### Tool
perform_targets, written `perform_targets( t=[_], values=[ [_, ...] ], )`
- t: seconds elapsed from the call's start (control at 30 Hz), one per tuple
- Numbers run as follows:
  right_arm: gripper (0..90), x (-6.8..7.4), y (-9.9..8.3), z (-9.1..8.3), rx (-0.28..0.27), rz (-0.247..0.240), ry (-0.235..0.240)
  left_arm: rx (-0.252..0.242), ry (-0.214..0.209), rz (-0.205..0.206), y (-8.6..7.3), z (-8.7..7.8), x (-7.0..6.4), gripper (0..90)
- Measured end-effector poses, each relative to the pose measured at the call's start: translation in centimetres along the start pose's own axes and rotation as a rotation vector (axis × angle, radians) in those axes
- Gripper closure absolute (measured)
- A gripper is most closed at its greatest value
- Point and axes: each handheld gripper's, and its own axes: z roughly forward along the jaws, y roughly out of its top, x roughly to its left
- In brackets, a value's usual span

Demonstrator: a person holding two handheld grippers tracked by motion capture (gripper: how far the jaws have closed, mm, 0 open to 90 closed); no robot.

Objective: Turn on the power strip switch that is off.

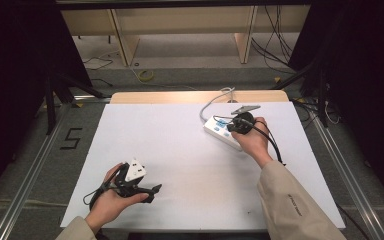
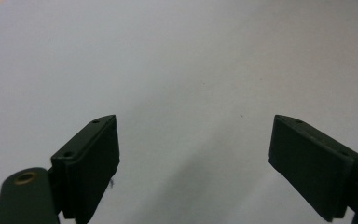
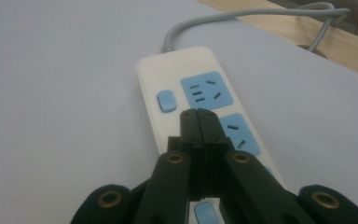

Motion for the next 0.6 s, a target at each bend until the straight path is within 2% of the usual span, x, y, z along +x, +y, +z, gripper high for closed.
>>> perform_targets(
  t=[0.6],
  values=[
    [90.0, 0.30, 0.53, 0.63, 0.015, -0.011, -0.004, 0.001, -0.001, 0.001, 0.00, 0.00, -0.02, 15.8]
  ],
)
